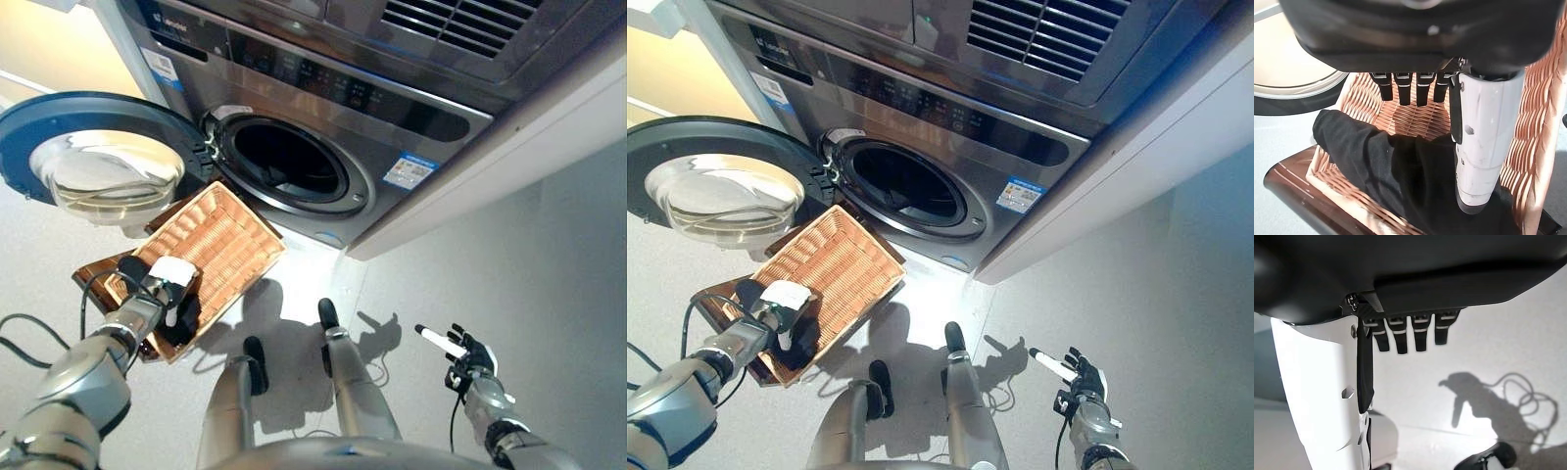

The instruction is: Pick up the clothes and place them into the washing machine

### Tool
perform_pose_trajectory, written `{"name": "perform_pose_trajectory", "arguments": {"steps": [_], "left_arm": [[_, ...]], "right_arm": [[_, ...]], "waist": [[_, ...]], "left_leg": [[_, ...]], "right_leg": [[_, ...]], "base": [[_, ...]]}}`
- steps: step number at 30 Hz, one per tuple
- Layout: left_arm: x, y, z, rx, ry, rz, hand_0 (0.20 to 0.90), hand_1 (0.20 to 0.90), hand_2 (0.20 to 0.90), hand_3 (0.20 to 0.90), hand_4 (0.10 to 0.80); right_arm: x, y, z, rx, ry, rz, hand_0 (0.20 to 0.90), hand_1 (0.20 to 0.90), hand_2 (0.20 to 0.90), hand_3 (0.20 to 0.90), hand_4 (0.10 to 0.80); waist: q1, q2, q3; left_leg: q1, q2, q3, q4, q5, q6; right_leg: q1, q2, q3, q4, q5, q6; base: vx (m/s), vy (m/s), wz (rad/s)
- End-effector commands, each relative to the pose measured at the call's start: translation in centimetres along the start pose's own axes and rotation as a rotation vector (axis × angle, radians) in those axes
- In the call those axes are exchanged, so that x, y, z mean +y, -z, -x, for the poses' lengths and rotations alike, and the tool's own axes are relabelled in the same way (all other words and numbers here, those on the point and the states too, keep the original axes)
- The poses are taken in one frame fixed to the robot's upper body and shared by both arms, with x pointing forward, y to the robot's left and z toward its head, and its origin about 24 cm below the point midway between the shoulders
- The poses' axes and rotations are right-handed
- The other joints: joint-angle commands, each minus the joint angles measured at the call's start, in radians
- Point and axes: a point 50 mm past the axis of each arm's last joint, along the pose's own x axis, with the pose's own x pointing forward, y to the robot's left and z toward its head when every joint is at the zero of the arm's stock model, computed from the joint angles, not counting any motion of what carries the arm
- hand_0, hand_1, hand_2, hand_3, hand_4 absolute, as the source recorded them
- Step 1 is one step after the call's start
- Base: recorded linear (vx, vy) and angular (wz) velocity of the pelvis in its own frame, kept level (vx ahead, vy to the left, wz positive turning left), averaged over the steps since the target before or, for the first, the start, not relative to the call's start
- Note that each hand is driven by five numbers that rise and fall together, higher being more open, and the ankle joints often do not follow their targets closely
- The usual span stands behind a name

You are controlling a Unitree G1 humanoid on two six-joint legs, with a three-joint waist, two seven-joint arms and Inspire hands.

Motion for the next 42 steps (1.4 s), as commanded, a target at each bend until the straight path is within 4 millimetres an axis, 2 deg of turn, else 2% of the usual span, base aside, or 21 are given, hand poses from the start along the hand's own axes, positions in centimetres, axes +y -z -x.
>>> {"name": "perform_pose_trajectory", "arguments": {"steps": [1,12,21,31,35,38,41,42], "left_arm": [[2.6,3.4,0.1,0.124,-0.11,0.047,0.9,0.9,0.9,0.9,0.8],[3.1,2.9,-0.2,0.103,-0.103,0.021,0.9,0.9,0.9,0.9,0.8],[2.4,2.4,-0.2,0.086,-0.074,0.02,0.9,0.9,0.9,0.9,0.8],[1.4,0.7,-0.3,0.031,-0.026,0.014,0.9,0.9,0.9,0.9,0.8],[0.1,-0.2,-0.1,0.012,0.026,0.03,0.9,0.9,0.9,0.9,0.8],[-1.7,-1.1,0.2,0.003,0.094,0.047,0.9,0.9,0.9,0.9,0.8],[-2.1,-1.1,0.4,0.007,0.112,0.05,0.9,0.9,0.9,0.9,0.8],[-3.7,-1.6,0.8,0.009,0.167,0.064,0.9,0.9,0.9,0.9,0.8]], "right_arm": [[-3.2,-3.0,-0.4,-0.112,0.094,0.022,0.9,0.9,0.9,0.9,0.8],[-2.9,-3.7,-0.6,-0.124,0.087,0.036,0.9,0.9,0.9,0.9,0.8],[-3.0,-4.0,-0.7,-0.132,0.095,0.044,0.9,0.9,0.9,0.9,0.8],[-3.1,-4.3,-0.8,-0.133,0.093,0.067,0.9,0.9,0.9,0.9,0.8],[-3.0,-4.6,-0.8,-0.141,0.088,0.076,0.9,0.9,0.9,0.9,0.8],[-2.8,-4.5,-0.8,-0.139,0.079,0.08,0.9,0.9,0.9,0.9,0.8],[-2.8,-4.6,-0.8,-0.14,0.079,0.087,0.9,0.9,0.9,0.9,0.8],[-2.7,-4.7,-0.9,-0.141,0.077,0.088,0.9,0.9,0.9,0.9,0.8]], "waist": [[-0.014,0.011,0.051],[-0.018,0.007,0.052],[-0.024,0.003,0.053],[-0.028,0.003,0.047],[-0.027,0.002,0.047],[-0.028,-0.001,0.048],[-0.028,-0.001,0.048],[-0.024,-0.001,0.048]], "left_leg": [[-0.049,0.006,-0.075,0.046,-0.101,0.001],[-0.074,0.006,-0.072,0.067,-0.112,0.006],[-0.094,0.004,-0.071,0.087,-0.122,0.013],[-0.101,0.004,-0.07,0.095,-0.131,0.016],[-0.105,0.005,-0.073,0.095,-0.13,0.017],[-0.107,0.006,-0.076,0.091,-0.125,0.015],[-0.108,0.006,-0.075,0.092,-0.125,0.015],[-0.107,0.006,-0.077,0.09,-0.124,0.015]], "right_leg": [[0.101,-0.007,-0.002,-0.118,-0.03,-0.086],[0.076,-0.007,-0.005,-0.114,-0.021,-0.086],[0.056,-0.004,-0.001,-0.11,-0.016,-0.085],[0.045,-0.002,-0.001,-0.098,-0.02,-0.086],[0.039,0.001,-0.006,-0.096,-0.022,-0.086],[0.036,0.002,-0.01,-0.092,-0.023,-0.086],[0.033,0.002,-0.011,-0.088,-0.025,-0.087],[0.031,0.005,-0.013,-0.083,-0.027,-0.087]], "base": [[-0.018,0.034,-0.04],[-0.018,0.018,-0.01],[-0.012,0.022,-0.04],[-0.002,0.006,-0.01],[0.0,0.0,0.0],[0.0,0.0,0.0],[0.0,0.0,0.0],[0.0,0.0,0.0]]}}
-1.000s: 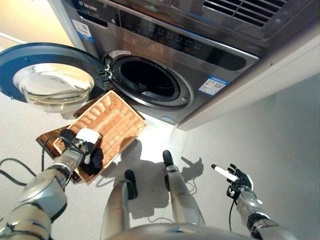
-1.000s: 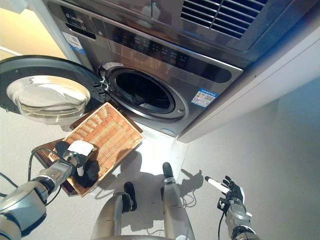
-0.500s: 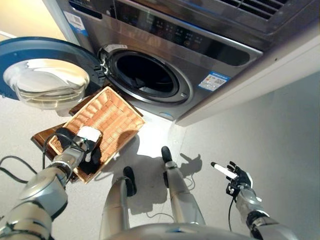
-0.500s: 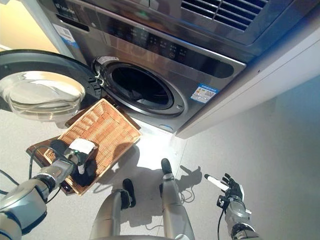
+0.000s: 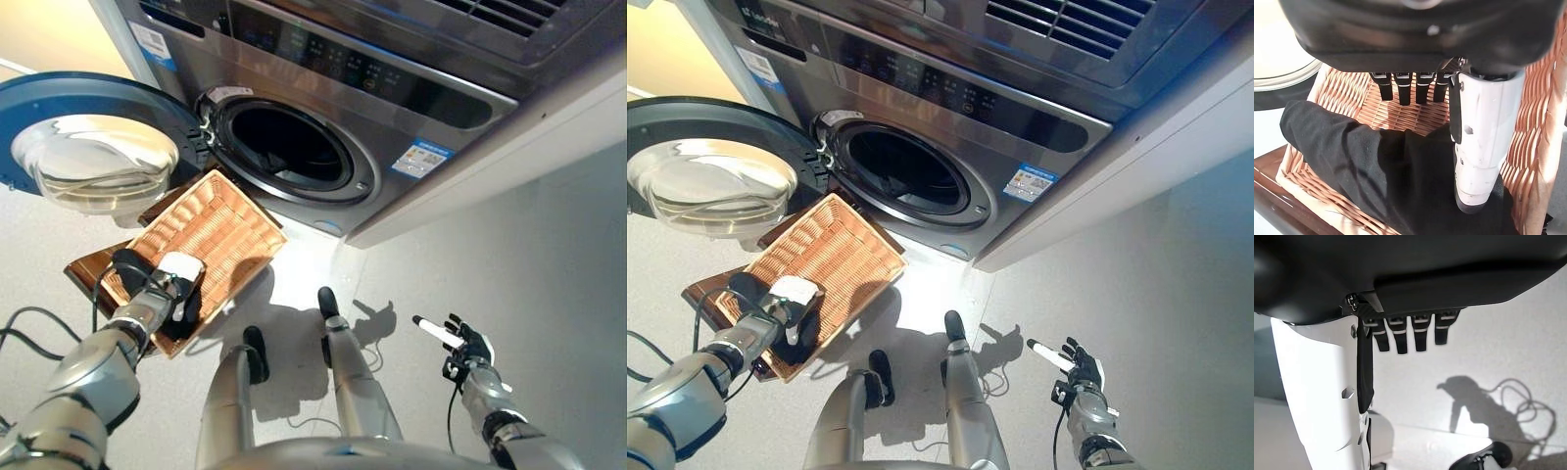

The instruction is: Pick up the clothes and place them into the washing machine

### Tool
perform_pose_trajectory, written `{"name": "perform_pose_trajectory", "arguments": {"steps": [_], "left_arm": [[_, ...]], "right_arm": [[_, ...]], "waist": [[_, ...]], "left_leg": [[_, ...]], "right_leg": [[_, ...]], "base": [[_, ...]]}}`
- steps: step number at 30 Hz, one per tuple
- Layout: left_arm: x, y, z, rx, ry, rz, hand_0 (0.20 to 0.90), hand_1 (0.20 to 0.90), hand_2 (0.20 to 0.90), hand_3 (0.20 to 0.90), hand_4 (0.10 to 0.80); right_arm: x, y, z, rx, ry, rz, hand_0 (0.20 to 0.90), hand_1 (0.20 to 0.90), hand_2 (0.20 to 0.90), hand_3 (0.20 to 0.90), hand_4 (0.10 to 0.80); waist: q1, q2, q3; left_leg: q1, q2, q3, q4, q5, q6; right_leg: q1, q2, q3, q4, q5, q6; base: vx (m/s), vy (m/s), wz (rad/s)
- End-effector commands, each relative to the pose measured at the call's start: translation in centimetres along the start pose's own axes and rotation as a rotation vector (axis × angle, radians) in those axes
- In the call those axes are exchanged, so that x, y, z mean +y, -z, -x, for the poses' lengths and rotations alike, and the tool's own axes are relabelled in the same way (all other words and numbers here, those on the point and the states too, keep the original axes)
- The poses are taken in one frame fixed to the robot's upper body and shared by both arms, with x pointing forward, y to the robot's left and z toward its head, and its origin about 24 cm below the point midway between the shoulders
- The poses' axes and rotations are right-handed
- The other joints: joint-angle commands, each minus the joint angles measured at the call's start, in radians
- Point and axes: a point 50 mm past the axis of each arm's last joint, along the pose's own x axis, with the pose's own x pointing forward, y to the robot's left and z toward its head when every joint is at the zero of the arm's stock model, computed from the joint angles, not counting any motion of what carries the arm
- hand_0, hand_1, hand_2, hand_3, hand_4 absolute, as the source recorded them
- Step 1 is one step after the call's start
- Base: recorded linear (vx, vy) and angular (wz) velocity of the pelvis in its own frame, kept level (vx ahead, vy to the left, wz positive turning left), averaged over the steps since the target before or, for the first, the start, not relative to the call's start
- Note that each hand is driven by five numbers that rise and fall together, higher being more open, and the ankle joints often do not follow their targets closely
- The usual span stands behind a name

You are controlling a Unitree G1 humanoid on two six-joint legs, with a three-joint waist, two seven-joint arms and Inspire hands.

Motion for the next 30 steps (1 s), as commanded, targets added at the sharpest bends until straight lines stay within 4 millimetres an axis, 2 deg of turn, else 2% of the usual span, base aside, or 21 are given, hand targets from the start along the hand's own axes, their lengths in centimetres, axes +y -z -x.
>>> {"name": "perform_pose_trajectory", "arguments": {"steps": [1,9,18,30], "left_arm": [[-5.1,-0.8,1.5,0.017,0.173,0.079,0.9,0.9,0.9,0.9,0.8],[-8.1,-0.9,2.7,0.036,0.289,0.087,0.9,0.9,0.9,0.9,0.8],[-9.0,-1.2,3.1,0.036,0.327,0.102,0.9,0.9,0.9,0.9,0.8],[-9.0,-1.4,3.1,0.042,0.331,0.137,0.9,0.9,0.9,0.9,0.8]], "right_arm": [[-3.5,-3.1,-0.5,-0.103,0.09,0.085,0.9,0.9,0.9,0.9,0.8],[-3.1,-3.5,-0.6,-0.106,0.077,0.1,0.9,0.9,0.9,0.9,0.8],[-3.0,-3.4,-0.7,-0.101,0.066,0.115,0.9,0.9,0.9,0.9,0.8],[-3.0,-3.7,-0.7,-0.106,0.057,0.145,0.9,0.9,0.9,0.9,0.8]], "waist": [[-0.014,0.004,0.02],[-0.008,0.005,0.025],[-0.006,0.005,0.025],[-0.003,0.003,0.027]], "left_leg": [[-0.064,0.006,-0.093,0.041,-0.097,-0.006],[-0.071,0.006,-0.096,0.04,-0.09,-0.008],[-0.073,0.007,-0.096,0.023,-0.078,-0.012],[-0.083,0.011,-0.104,0.003,-0.052,-0.024]], "right_leg": [[0.06,0.008,-0.024,-0.084,-0.031,-0.09],[0.049,0.009,-0.034,-0.074,-0.032,-0.091],[0.039,0.011,-0.041,-0.064,-0.035,-0.092],[0.025,0.012,-0.057,-0.044,-0.04,-0.094]], "base": [[0.0,0.0,0.0],[0.0,0.0,0.0],[0.0,0.0,0.0],[-0.009,-0.009,0.02]]}}
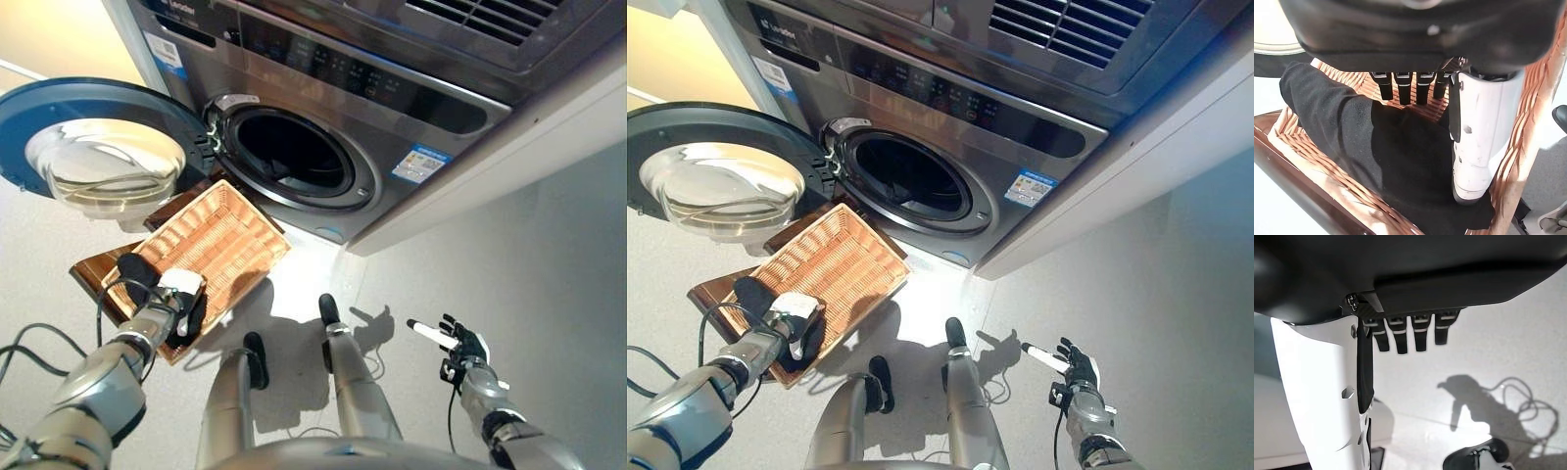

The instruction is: Pick up the clothes and place them into the washing machine

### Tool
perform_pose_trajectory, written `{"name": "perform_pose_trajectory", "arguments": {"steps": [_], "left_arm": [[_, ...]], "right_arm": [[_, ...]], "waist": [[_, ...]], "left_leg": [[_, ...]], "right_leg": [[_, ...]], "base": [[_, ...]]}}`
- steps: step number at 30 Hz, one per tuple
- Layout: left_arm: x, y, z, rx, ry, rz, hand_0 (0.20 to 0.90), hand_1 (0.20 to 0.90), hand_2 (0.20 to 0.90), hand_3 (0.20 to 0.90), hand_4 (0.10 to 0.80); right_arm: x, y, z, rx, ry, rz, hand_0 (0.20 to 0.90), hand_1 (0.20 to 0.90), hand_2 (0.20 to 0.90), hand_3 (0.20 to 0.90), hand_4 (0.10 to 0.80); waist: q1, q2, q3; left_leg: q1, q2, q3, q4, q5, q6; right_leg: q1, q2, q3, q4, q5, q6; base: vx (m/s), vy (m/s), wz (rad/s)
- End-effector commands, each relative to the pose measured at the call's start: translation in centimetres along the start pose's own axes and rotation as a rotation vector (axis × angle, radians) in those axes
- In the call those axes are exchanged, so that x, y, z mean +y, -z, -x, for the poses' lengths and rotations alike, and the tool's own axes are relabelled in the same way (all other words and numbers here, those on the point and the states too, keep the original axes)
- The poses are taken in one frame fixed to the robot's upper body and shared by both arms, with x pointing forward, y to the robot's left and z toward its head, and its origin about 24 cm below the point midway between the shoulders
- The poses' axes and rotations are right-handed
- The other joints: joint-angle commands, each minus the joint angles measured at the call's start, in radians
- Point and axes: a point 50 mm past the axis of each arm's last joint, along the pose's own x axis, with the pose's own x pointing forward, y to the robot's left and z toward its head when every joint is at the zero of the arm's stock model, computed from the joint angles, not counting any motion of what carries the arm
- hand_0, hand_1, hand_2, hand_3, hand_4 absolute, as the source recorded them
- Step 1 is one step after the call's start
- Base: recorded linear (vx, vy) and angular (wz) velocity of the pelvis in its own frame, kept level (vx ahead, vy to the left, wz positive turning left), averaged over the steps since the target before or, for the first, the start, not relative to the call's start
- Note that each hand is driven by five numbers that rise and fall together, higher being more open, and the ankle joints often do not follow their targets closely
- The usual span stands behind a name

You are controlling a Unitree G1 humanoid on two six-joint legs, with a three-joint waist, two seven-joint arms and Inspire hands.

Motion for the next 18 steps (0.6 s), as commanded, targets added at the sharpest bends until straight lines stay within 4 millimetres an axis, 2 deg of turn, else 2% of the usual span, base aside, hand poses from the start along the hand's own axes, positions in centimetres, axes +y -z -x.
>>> {"name": "perform_pose_trajectory", "arguments": {"steps": [1,13,14,15,16,17,18], "left_arm": [[-6.3,0.8,2.0,0.049,0.244,0.049,0.9,0.9,0.9,0.9,0.8],[-5.9,1.1,1.8,0.068,0.246,0.076,0.9,0.9,0.9,0.9,0.8],[-5.9,1.2,1.9,0.073,0.246,0.079,0.755,0.755,0.755,0.755,0.696],[-6.0,1.2,1.9,0.074,0.247,0.085,0.755,0.755,0.755,0.755,0.696],[-6.1,1.3,2.0,0.076,0.25,0.089,0.516,0.516,0.516,0.516,0.525],[-6.3,1.3,2.0,0.08,0.254,0.093,0.225,0.225,0.225,0.225,0.318],[-6.2,1.5,2.0,0.086,0.249,0.095,0.2,0.2,0.2,0.2,0.3]], "right_arm": [[-3.9,-3.5,-0.6,-0.1,0.096,0.063,0.9,0.9,0.9,0.9,0.8],[-3.9,-4.5,-0.8,-0.125,0.093,0.089,0.9,0.9,0.9,0.9,0.8],[-3.9,-4.5,-0.8,-0.125,0.093,0.09,0.9,0.9,0.9,0.9,0.8],[-3.9,-4.5,-0.8,-0.128,0.089,0.092,0.9,0.9,0.9,0.9,0.8],[-3.8,-4.5,-0.8,-0.131,0.087,0.092,0.9,0.9,0.9,0.9,0.8],[-3.9,-4.5,-0.8,-0.132,0.088,0.091,0.9,0.9,0.9,0.9,0.8],[-3.9,-4.7,-0.8,-0.136,0.089,0.091,0.9,0.9,0.9,0.9,0.8]], "waist": [[-0.015,-0.003,0.061],[-0.012,-0.012,0.075],[-0.011,-0.012,0.078],[-0.01,-0.013,0.081],[-0.009,-0.015,0.085],[-0.009,-0.015,0.087],[-0.007,-0.017,0.091]], "left_leg": [[-0.063,0.011,-0.087,-0.023,-0.048,-0.027],[-0.088,0.011,-0.095,-0.031,-0.03,-0.034],[-0.089,0.01,-0.096,-0.031,-0.028,-0.035],[-0.089,0.01,-0.096,-0.033,-0.026,-0.036],[-0.091,0.01,-0.096,-0.033,-0.024,-0.037],[-0.094,0.01,-0.096,-0.031,-0.024,-0.037],[-0.098,0.01,-0.098,-0.028,-0.022,-0.037]], "right_leg": [[0.031,0.014,-0.041,-0.062,-0.042,-0.096],[0.01,0.012,-0.059,-0.042,-0.05,-0.098],[0.009,0.012,-0.06,-0.04,-0.051,-0.098],[0.008,0.011,-0.061,-0.039,-0.052,-0.098],[0.006,0.009,-0.064,-0.035,-0.052,-0.097],[0.004,0.009,-0.065,-0.031,-0.053,-0.098],[0.0,0.01,-0.067,-0.025,-0.055,-0.099]], "base": [[-0.019,-0.012,0.09],[-0.011,-0.002,0.03],[0.0,0.0,0.0],[0.0,0.0,0.0],[-0.008,-0.001,0.06],[-0.012,-0.004,0.08],[-0.007,-0.003,0.07]]}}
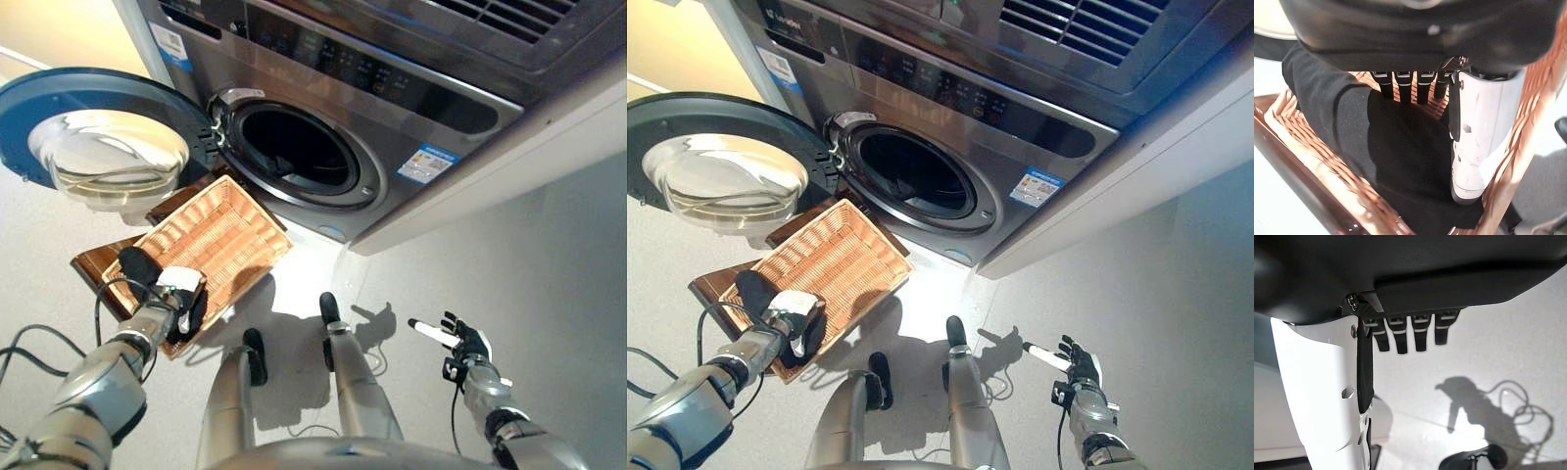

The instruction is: Pick up the clothes and place them into the washing machine

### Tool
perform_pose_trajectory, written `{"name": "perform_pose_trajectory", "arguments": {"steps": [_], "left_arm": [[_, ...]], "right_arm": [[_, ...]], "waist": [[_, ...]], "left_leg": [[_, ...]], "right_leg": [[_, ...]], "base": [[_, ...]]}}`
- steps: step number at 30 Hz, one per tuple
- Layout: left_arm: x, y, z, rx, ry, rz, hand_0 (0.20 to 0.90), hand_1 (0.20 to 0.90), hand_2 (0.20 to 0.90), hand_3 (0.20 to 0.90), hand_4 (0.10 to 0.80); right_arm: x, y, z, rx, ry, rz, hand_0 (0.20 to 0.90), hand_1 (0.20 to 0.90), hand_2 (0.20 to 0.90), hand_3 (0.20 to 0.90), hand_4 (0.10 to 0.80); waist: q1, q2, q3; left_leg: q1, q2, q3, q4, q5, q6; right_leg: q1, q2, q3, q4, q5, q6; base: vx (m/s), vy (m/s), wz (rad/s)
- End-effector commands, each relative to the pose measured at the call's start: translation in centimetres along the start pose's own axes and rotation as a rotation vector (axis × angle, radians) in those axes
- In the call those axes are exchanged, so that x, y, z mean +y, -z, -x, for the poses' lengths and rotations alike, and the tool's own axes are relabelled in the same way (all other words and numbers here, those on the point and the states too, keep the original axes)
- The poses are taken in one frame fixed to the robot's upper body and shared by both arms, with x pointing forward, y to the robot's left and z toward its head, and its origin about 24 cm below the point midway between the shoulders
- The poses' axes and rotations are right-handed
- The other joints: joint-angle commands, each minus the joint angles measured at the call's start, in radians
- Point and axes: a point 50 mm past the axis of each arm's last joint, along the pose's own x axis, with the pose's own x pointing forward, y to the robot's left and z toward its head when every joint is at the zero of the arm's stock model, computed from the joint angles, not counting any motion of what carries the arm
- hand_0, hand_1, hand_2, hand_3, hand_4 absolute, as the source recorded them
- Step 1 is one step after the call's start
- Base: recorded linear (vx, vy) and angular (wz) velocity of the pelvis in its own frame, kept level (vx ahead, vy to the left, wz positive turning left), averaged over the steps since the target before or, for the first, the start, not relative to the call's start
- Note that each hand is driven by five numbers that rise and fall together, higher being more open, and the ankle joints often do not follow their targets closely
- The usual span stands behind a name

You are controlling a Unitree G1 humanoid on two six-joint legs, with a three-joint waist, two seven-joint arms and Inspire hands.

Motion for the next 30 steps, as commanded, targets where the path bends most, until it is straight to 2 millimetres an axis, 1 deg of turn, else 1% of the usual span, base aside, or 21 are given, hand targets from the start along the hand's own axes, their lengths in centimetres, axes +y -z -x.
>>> {"name": "perform_pose_trajectory", "arguments": {"steps": [1,4,8,10,11,12,14,15,18,19,22,23,24,26,27,30], "left_arm": [[-6.6,2.0,2.3,0.093,0.273,0.024,0.2,0.2,0.2,0.2,0.3],[-6.5,2.0,2.3,0.095,0.267,0.023,0.2,0.2,0.2,0.2,0.3],[-6.2,2.0,2.1,0.091,0.257,0.02,0.2,0.2,0.2,0.2,0.3],[-5.7,1.6,1.9,0.075,0.241,0.012,0.2,0.2,0.2,0.2,0.3],[-5.3,1.5,1.7,0.07,0.23,0.005,0.2,0.2,0.2,0.2,0.3],[-5.0,1.4,1.6,0.06,0.219,-0.008,0.2,0.2,0.2,0.2,0.3],[-4.4,1.2,1.3,0.049,0.199,-0.015,0.2,0.2,0.2,0.2,0.3],[-3.4,1.0,1.0,0.038,0.165,-0.032,0.2,0.2,0.2,0.2,0.3],[-2.8,0.7,0.7,0.018,0.141,-0.041,0.2,0.2,0.2,0.2,0.3],[-2.3,0.6,0.6,0.013,0.125,-0.051,0.2,0.2,0.2,0.2,0.3],[-1.1,0.2,0.3,-0.017,0.084,-0.075,0.2,0.2,0.2,0.2,0.3],[-1.1,0.2,0.3,-0.017,0.084,-0.075,0.2,0.2,0.2,0.2,0.3],[-0.7,0.4,0.2,-0.015,0.066,-0.089,0.2,0.2,0.2,0.2,0.3],[0.2,0.1,0.0,-0.03,0.036,-0.098,0.2,0.2,0.2,0.2,0.3],[1.2,0.0,-0.2,-0.042,0.004,-0.112,0.2,0.2,0.2,0.2,0.3],[1.8,-0.5,-0.3,-0.063,-0.022,-0.121,0.2,0.2,0.2,0.2,0.3]], "right_arm": [[-3.6,-4.4,-0.7,-0.132,0.087,0.057,0.9,0.9,0.9,0.9,0.8],[-3.6,-4.8,-0.8,-0.15,0.096,0.039,0.9,0.9,0.9,0.9,0.8],[-3.6,-4.9,-0.8,-0.155,0.095,0.029,0.9,0.9,0.9,0.9,0.8],[-3.8,-5.0,-0.8,-0.162,0.111,0.003,0.9,0.9,0.9,0.9,0.8],[-3.7,-5.2,-0.8,-0.166,0.114,-0.004,0.9,0.9,0.9,0.9,0.8],[-4.0,-5.2,-0.8,-0.166,0.124,-0.011,0.9,0.9,0.9,0.9,0.8],[-3.8,-5.1,-0.8,-0.164,0.122,-0.02,0.9,0.9,0.9,0.9,0.8],[-3.8,-5.1,-0.8,-0.16,0.125,-0.03,0.9,0.9,0.9,0.9,0.8],[-3.9,-4.9,-0.8,-0.156,0.132,-0.041,0.9,0.9,0.9,0.9,0.8],[-4.0,-4.9,-0.8,-0.154,0.135,-0.045,0.9,0.9,0.9,0.9,0.8],[-4.3,-4.6,-0.7,-0.145,0.148,-0.068,0.9,0.9,0.9,0.9,0.8],[-4.3,-4.6,-0.7,-0.145,0.148,-0.069,0.9,0.9,0.9,0.9,0.8],[-4.4,-4.6,-0.7,-0.143,0.151,-0.067,0.9,0.9,0.9,0.9,0.8],[-4.4,-4.3,-0.7,-0.135,0.154,-0.073,0.9,0.9,0.9,0.9,0.8],[-4.5,-4.2,-0.7,-0.128,0.16,-0.079,0.9,0.9,0.9,0.9,0.8],[-4.7,-3.8,-0.6,-0.118,0.17,-0.087,0.9,0.9,0.9,0.9,0.8]], "waist": [[-0.013,-0.021,0.102],[-0.008,-0.015,0.115],[-0.006,-0.017,0.124],[-0.003,-0.007,0.133],[-0.001,-0.005,0.136],[-0.001,0.001,0.139],[0.002,0.001,0.14],[0.003,0.006,0.14],[0.005,0.012,0.138],[0.005,0.015,0.135],[0.01,0.026,0.125],[0.01,0.026,0.126],[0.011,0.027,0.121],[0.014,0.035,0.115],[0.015,0.041,0.112],[0.015,0.048,0.103]], "left_leg": [[-0.056,0.014,-0.068,-0.034,-0.029,-0.026],[-0.051,0.015,-0.056,-0.045,-0.018,-0.032],[-0.065,0.013,-0.06,-0.034,-0.018,-0.035],[-0.057,0.024,-0.039,-0.044,-0.007,-0.041],[-0.053,0.025,-0.035,-0.048,-0.005,-0.044],[-0.051,0.03,-0.019,-0.051,-0.001,-0.047],[-0.045,0.03,-0.021,-0.062,0.003,-0.052],[-0.041,0.036,-0.015,-0.076,0.012,-0.059],[-0.031,0.041,-0.006,-0.09,0.019,-0.064],[-0.027,0.04,-0.009,-0.097,0.021,-0.066],[-0.01,0.05,0.012,-0.121,0.035,-0.074],[-0.009,0.05,0.012,-0.122,0.035,-0.074],[-0.005,0.048,0.014,-0.128,0.038,-0.076],[0.009,0.049,0.019,-0.144,0.045,-0.08],[0.017,0.051,0.026,-0.15,0.049,-0.083],[0.035,0.051,0.031,-0.167,0.056,-0.086]], "right_leg": [[0.035,0.015,-0.037,-0.044,-0.053,-0.104],[0.037,0.014,-0.041,-0.036,-0.062,-0.105],[0.028,0.013,-0.052,-0.025,-0.066,-0.112],[0.028,0.011,-0.057,-0.013,-0.078,-0.115],[0.029,0.012,-0.059,-0.012,-0.082,-0.116],[0.028,0.011,-0.063,-0.006,-0.082,-0.118],[0.029,0.011,-0.067,-0.013,-0.083,-0.119],[0.033,0.01,-0.071,-0.02,-0.081,-0.12],[0.037,0.009,-0.074,-0.021,-0.082,-0.12],[0.037,0.01,-0.071,-0.023,-0.079,-0.121],[0.051,0.006,-0.074,-0.031,-0.08,-0.121],[0.052,0.005,-0.074,-0.032,-0.08,-0.121],[0.056,0.004,-0.075,-0.034,-0.078,-0.121],[0.07,0.0,-0.075,-0.043,-0.078,-0.119],[0.076,-0.003,-0.078,-0.046,-0.078,-0.118],[0.087,-0.003,-0.078,-0.05,-0.075,-0.118]], "base": [[-0.006,-0.001,0.08],[0.007,-0.014,0.11],[-0.002,-0.011,0.05],[0.02,-0.046,0.07],[0.013,-0.037,0.14],[0.006,-0.018,0.18],[0.015,-0.03,0.19],[0.016,-0.034,0.15],[0.018,-0.043,0.08],[0.023,-0.046,0.16],[0.018,-0.051,0.18],[0.018,-0.044,0.22],[0.013,-0.037,0.19],[0.012,-0.064,0.18],[0.001,-0.05,0.16],[0.011,-0.047,0.05]]}}
